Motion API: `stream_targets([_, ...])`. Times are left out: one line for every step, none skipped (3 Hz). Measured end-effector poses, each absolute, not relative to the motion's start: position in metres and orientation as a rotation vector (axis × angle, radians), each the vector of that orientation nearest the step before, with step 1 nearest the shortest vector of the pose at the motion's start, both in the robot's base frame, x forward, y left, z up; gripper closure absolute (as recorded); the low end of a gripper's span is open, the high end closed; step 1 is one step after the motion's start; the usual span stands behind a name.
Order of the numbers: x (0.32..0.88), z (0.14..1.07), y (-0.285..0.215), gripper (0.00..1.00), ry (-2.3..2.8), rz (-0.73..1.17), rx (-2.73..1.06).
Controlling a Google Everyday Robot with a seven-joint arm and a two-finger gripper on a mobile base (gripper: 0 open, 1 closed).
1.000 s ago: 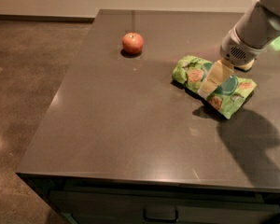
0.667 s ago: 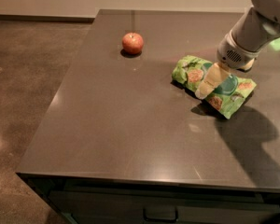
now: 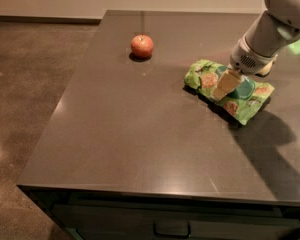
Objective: Move green rice chip bag near apple
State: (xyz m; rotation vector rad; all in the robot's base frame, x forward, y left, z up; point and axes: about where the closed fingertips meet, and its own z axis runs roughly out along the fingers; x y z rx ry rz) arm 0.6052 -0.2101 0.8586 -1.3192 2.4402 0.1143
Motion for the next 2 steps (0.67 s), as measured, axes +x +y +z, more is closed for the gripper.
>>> stream_targets([0.610,0.866,-0.201,0.63,2.423,0.117,-1.332])
stream_targets([0.620,0.881,-0.182,0.87,2.382,0.120,-1.358])
